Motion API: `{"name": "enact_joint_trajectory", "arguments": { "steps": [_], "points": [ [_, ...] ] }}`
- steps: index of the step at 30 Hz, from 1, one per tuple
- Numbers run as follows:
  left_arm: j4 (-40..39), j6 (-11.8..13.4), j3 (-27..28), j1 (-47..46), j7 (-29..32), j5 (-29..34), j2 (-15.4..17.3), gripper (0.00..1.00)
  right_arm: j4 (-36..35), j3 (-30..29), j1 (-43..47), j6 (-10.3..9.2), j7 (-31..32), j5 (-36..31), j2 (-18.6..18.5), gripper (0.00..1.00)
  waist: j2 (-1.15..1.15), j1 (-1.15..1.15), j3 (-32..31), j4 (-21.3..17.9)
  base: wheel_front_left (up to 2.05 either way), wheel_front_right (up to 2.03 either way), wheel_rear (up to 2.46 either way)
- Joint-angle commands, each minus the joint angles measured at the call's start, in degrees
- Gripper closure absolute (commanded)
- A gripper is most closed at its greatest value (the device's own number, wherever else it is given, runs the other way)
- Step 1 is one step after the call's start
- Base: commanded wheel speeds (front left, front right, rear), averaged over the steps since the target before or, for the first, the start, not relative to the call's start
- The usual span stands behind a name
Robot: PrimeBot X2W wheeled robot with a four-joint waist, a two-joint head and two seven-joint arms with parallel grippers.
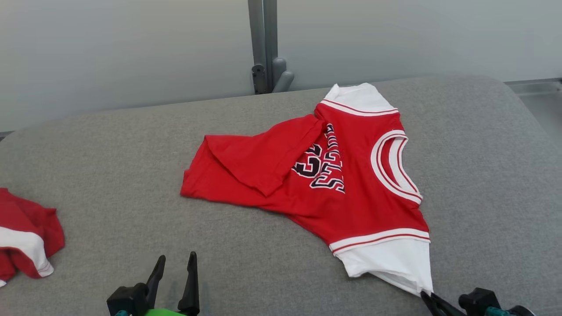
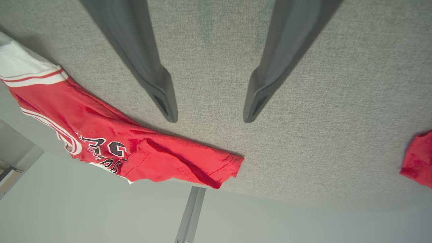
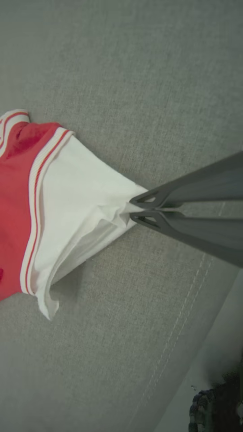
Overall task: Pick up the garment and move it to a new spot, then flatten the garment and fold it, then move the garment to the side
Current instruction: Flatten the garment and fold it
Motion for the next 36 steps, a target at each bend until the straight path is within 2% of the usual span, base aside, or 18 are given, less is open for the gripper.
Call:
{"name": "enact_joint_trajectory", "arguments": {
  "steps": [1,5,6,7,14,18,20,25,28,36],
  "points": [
    [-0.04,-0.02,0.08,-0.30,-0.03,0.54,0.17,0.00,-0.12,-1.35,1.79,-0.07,-0.01,-0.63,-0.56,1.00,0.00,0.00,-0.28,-1.87,0.00,0.00,0.00],
    [-0.18,0.12,0.47,-0.70,-0.03,0.46,0.19,0.00,-1.12,-5.09,2.83,-0.07,-0.01,-1.29,-0.85,1.00,0.00,0.00,0.21,-2.92,0.00,0.00,0.00],
    [-0.16,0.11,0.53,-0.78,-0.03,0.46,0.18,0.00,-1.71,-6.03,3.08,-0.06,-0.01,-1.36,-0.63,0.57,0.00,0.00,0.41,-3.23,0.00,0.00,0.00],
    [-0.07,0.08,0.55,-0.91,-0.03,0.49,0.17,0.00,-2.50,-6.50,3.42,-0.07,-0.01,-1.23,-0.34,0.00,0.00,0.00,0.61,-3.47,0.00,0.00,0.00],
    [-0.11,0.53,1.02,-1.88,-0.03,0.04,0.19,0.00,-12.30,-9.73,3.10,-0.06,-0.01,0.75,0.68,0.00,0.00,0.00,1.78,-3.83,0.00,0.00,0.00],
    [-0.31,0.52,1.85,-2.83,-0.03,0.62,0.19,0.00,-17.62,-13.90,1.71,-0.06,-0.01,0.01,2.87,0.00,0.00,0.00,2.18,-3.44,0.00,0.00,0.00],
    [-0.38,0.36,2.01,-3.32,-0.03,1.07,0.18,0.00,-18.86,-16.55,1.16,-0.06,-0.02,-0.91,5.27,0.00,0.00,0.00,2.32,-3.17,0.00,0.00,0.00],
    [-1.03,0.02,1.52,-5.74,-0.03,1.73,0.18,0.00,-20.21,-19.71,-1.08,-0.06,-0.01,-4.64,10.70,0.00,0.00,0.00,4.21,-2.05,0.00,0.00,0.00],
    [-1.12,-0.45,-0.02,-7.03,-0.02,1.70,0.18,0.00,-20.14,-19.76,-2.19,-0.06,-0.01,-5.38,12.34,0.00,0.00,0.00,5.72,-1.82,0.00,0.00,0.00],
    [-0.64,-1.45,-7.24,-13.63,-0.02,2.04,0.18,0.00,-19.50,-19.19,-5.03,-0.06,-0.01,-6.06,13.78,0.00,0.00,0.00,10.44,-3.28,0.00,0.00,0.00]
  ]
}}
